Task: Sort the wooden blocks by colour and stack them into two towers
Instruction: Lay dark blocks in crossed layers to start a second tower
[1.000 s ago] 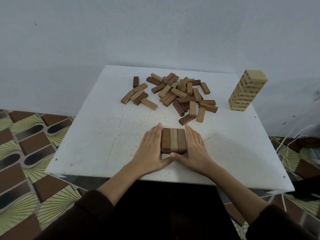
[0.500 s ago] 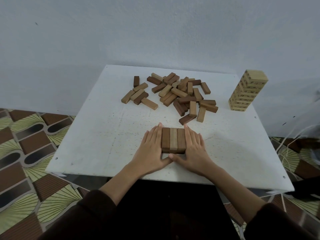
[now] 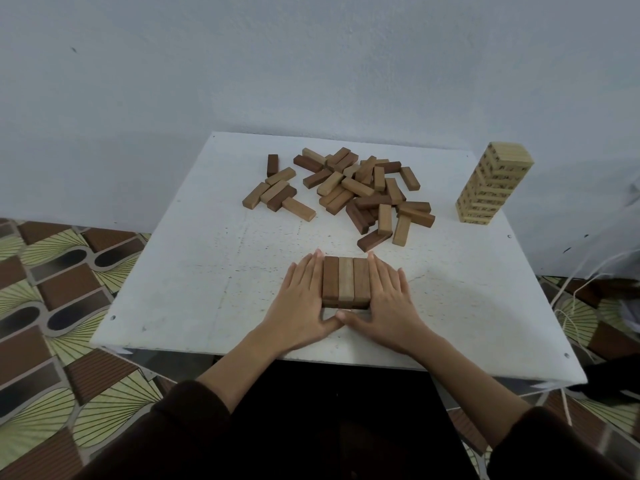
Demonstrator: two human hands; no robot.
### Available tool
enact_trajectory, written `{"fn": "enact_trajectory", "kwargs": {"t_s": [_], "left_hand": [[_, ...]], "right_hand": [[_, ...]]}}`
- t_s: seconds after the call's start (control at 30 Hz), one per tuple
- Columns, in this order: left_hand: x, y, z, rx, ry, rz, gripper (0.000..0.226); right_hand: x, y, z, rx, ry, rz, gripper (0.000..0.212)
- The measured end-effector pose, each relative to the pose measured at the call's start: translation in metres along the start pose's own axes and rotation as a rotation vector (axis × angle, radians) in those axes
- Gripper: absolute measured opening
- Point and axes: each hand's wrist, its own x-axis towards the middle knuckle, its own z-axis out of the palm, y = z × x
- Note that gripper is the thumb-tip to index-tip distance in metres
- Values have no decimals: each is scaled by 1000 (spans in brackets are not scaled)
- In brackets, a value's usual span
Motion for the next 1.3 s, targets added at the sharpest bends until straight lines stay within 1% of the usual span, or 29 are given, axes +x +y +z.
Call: {"fn": "enact_trajectory", "kwargs": {"t_s": [0.07, 0.13, 0.2, 0.27, 0.3, 0.33, 0.4, 0.43, 0.47, 0.53, 0.63, 0.73, 0.8, 0.87, 0.97, 1.0, 1.03, 1.07, 1.13, 1.17, 1.23, 1.3], "left_hand": [[0, -3, -3, -9, -44, -8, 121], [-2, -13, -10, -47, -122, 9, 127], [-6, -29, -24, -103, -168, 49, 128], [-11, -47, -37, -162, -128, 47, 112], [-11, -58, -45, -201, -62, 17, 100], [-8, -69, -52, -236, 19, -24, 87], [8, -88, -65, -226, 162, -102, 68], [19, -96, -70, -182, 192, -115, 63], [32, -103, -74, -135, 196, -118, 56], [57, -109, -77, -66, 191, -97, 42], [87, -106, -77, -51, 162, -68, 43], [108, -107, -73, -30, 118, -40, 40], [118, -114, -69, 12, 59, -31, 35], [123, -115, -70, 49, 68, -17, 33], [119, -103, -73, 151, 219, 71, 22], [117, -104, -69, 200, 311, 120, 17], [115, -104, -63, 178, 363, 146, 12], [111, -100, -58, 103, 342, 129, 9], [104, -94, -49, -44, 293, 44, 20], [102, -94, -44, -96, 296, 7, 26], [97, -95, -36, -150, 289, -22, 36], [95, -97, -34, -195, 229, -63, 61]], "right_hand": [[0, 1, -3, 56, -15, -5, 134], [-2, 6, -9, 186, -18, -6, 124], [-4, 12, -19, 334, 45, -24, 114], [1, 19, -30, 465, 140, -28, 104], [9, 20, -37, 513, 201, -26, 93], [17, 19, -45, 537, 270, -23, 76], [42, 17, -58, 491, 383, -34, 39], [55, 13, -64, 447, 404, -59, 27], [69, 7, -69, 409, 380, -95, 22], [99, -5, -73, 359, 239, -188, 22], [138, -25, -68, 220, 17, -321, 28], [161, -45, -62, 133, -122, -378, 35], [171, -50, -56, 72, -172, -392, 36], [179, -50, -50, 20, -187, -363, 33], [176, -51, -50, 11, -128, -319, 28], [174, -51, -51, 16, -105, -333, 28], [173, -52, -52, 48, -95, -342, 29], [172, -52, -53, 102, -88, -335, 30], [170, -51, -56, 213, -66, -311, 34], [168, -51, -57, 260, -67, -298, 35], [164, -49, -58, 337, -85, -273, 35], [161, -46, -60, 443, -126, -249, 35]]}}
